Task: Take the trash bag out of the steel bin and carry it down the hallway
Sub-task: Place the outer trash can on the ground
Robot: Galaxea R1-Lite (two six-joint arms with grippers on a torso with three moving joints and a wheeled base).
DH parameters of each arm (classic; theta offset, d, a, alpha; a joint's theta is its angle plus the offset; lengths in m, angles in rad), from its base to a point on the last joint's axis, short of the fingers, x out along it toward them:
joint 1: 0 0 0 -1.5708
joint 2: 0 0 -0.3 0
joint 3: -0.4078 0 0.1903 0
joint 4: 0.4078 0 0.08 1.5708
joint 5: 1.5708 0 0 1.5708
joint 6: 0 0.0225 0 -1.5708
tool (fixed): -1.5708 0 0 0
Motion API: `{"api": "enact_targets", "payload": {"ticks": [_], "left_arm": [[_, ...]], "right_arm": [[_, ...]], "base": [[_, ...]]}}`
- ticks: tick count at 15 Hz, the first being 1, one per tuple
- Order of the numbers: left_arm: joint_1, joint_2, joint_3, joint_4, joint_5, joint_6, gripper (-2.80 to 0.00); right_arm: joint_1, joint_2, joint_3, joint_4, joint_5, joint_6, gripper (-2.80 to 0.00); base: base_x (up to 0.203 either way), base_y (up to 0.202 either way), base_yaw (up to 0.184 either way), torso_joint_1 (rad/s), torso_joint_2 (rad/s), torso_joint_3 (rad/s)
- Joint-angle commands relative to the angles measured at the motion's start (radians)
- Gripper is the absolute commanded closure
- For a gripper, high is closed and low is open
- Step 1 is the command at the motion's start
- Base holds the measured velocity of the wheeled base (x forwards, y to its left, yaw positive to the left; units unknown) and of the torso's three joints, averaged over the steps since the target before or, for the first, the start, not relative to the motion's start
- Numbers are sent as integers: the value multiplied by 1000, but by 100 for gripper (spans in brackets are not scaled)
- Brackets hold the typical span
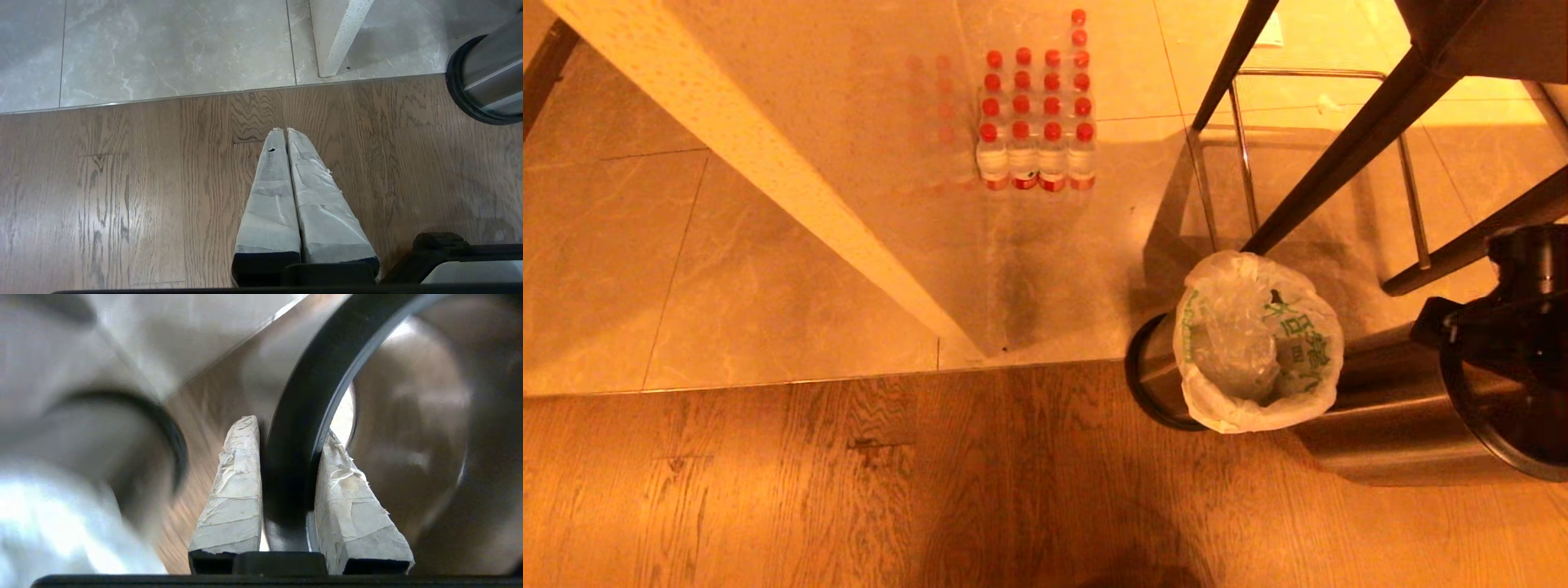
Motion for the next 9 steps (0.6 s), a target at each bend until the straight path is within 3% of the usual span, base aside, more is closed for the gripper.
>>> {"api": "enact_targets", "payload": {"ticks": [1, 5, 6, 7, 9], "left_arm": [[0, 0, 0, 1, 0, -1, 0], [0, 0, -1, 1, 0, 0, 0], [0, 0, 0, 1, 0, 0, 0], [0, 0, 0, 1, 0, 0, 0], [0, 0, 0, 1, 0, 0, 0]], "right_arm": [[-1, -102, 63, -7, 21, -57, 0], [-44, -79, 103, -39, 39, -83, 0], [-55, -52, 102, -55, 39, -87, -280], [-65, -15, 105, -82, 37, -86, 0], [-87, 62, 123, -180, 37, -81, 0]], "base": [[0, 0, 0, 0, 0, 0], [0, 0, 0, 0, 0, 0], [0, 0, 0, 0, 0, 0], [0, 0, 0, 0, 0, 0], [0, 0, 0, 0, 0, 0]]}}
